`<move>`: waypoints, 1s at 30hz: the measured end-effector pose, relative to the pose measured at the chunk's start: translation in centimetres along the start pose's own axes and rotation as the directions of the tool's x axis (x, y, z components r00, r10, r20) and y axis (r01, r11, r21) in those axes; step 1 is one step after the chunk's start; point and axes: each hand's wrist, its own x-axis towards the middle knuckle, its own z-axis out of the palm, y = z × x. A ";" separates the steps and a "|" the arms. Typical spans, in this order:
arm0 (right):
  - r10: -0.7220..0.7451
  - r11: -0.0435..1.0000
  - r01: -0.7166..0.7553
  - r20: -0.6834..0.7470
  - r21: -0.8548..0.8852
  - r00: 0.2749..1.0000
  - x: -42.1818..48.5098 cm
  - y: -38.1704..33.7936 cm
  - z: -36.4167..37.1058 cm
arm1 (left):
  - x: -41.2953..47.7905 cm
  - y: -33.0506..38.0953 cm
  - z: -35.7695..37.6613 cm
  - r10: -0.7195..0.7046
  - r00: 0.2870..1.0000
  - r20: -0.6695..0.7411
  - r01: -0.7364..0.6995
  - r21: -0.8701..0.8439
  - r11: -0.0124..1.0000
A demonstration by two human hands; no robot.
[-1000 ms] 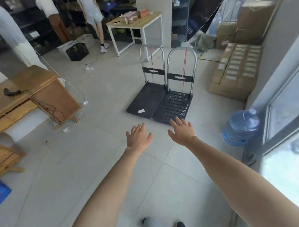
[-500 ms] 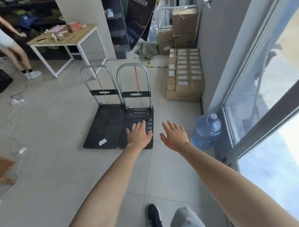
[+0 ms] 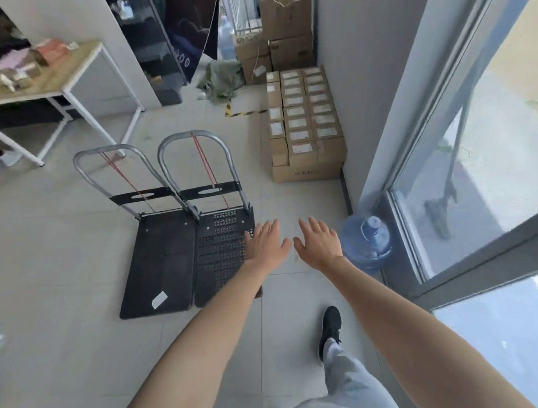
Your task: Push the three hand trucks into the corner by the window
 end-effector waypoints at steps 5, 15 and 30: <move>-0.032 0.999 0.032 0.014 0.029 0.999 9.3 1.9 -2.1 | 10.1 0.8 -1.3 -0.088 0.996 0.022 0.089 -0.044 0.995; -0.011 1.000 0.010 0.128 0.006 0.992 27.9 4.7 -6.0 | 27.6 0.1 -5.7 -0.084 0.995 0.057 0.088 -0.086 0.992; -0.145 0.979 0.167 0.178 -0.114 0.973 59.7 -4.6 -11.6 | 55.1 -13.1 -15.2 -0.197 0.980 0.033 0.199 -0.100 0.975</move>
